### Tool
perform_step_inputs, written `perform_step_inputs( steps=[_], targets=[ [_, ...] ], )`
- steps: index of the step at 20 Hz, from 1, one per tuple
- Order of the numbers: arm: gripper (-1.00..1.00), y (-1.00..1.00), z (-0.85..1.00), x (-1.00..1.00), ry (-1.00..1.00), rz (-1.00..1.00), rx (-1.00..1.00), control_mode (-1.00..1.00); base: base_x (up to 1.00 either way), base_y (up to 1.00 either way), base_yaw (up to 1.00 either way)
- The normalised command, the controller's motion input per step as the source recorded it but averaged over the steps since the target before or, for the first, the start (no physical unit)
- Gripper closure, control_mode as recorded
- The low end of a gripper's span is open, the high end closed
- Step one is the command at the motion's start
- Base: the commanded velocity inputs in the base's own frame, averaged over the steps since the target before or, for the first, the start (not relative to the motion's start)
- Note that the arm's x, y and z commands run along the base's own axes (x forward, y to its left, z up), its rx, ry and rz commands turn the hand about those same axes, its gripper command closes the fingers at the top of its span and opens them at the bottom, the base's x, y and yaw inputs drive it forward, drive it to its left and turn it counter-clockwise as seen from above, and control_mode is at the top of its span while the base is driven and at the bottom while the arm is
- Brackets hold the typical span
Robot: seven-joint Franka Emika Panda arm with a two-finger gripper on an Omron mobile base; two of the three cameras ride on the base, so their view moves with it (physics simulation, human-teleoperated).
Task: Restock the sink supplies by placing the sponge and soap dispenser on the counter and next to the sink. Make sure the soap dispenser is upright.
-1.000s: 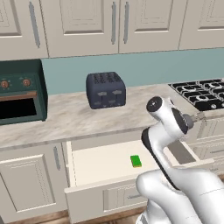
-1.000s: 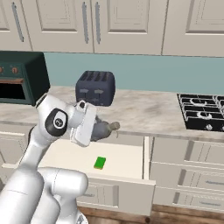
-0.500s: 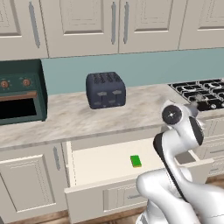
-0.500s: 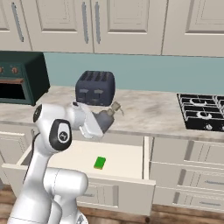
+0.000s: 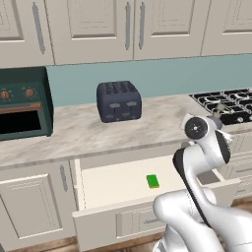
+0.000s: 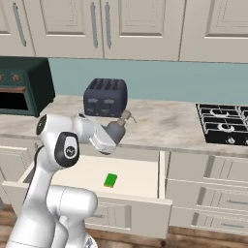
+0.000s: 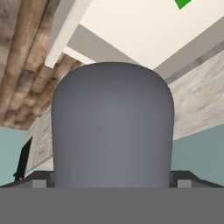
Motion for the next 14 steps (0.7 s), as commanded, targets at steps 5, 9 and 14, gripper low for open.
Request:
perform_step_inputs(
  steps=[5, 9, 14],
  targets=[
    [1.0, 0.0, 0.0, -0.01, 0.0, -0.09, 0.0, 1.0, -0.04, 0.0, -0.07],
    [1.0, 0.0, 0.0, 0.0, 0.0, 0.0, 0.0, 1.0, -0.25, 0.01, -0.55],
    [1.0, 0.0, 0.0, 0.0, 0.0, 0.0, 0.0, 1.0, -0.22, 0.0, -0.75]
  ],
)
